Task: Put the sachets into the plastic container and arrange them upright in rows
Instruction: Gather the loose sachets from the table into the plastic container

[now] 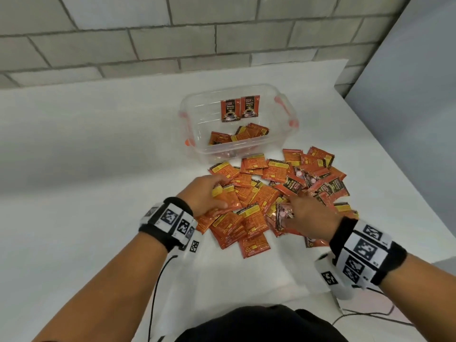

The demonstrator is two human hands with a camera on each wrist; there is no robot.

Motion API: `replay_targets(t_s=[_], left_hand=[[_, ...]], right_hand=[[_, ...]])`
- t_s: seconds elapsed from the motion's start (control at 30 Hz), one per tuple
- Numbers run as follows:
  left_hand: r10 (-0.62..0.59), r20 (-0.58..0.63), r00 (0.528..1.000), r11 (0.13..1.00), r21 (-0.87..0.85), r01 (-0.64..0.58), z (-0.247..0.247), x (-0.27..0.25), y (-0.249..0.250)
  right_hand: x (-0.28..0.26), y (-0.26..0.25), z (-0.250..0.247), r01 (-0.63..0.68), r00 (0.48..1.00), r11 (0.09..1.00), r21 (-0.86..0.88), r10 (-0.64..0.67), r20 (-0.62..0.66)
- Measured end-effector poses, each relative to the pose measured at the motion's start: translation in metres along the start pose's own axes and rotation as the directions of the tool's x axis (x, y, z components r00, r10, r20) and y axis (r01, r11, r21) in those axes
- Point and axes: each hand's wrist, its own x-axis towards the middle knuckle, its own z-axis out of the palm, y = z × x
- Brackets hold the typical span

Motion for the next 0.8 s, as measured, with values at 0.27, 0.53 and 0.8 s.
replay_targets(t_s=[0.27, 0.53, 0.8], left_hand=[[-0.033, -0.078, 0.996, 0.956, 0.289, 0.054, 0.013, 0.021, -0.002], [-0.055, -0.096, 0.994, 0.993, 0.103, 0.065, 0.006, 0.015, -0.002], [-0.026, -0.128, 0.991, 0.999, -0.051, 0.019, -0.025, -0.014, 0.003]], right_hand=[[0.002, -0.004, 0.013, -0.059, 0.994, 0.998, 0.015, 0.061, -0.088], [-0.005, -0.009, 0.012, -0.051, 0.985, 0.999, 0.018, 0.053, -0.164], [-0.021, -0.006, 0.005, -0.028, 0.99, 0.987, 0.16, 0.049, -0.13]])
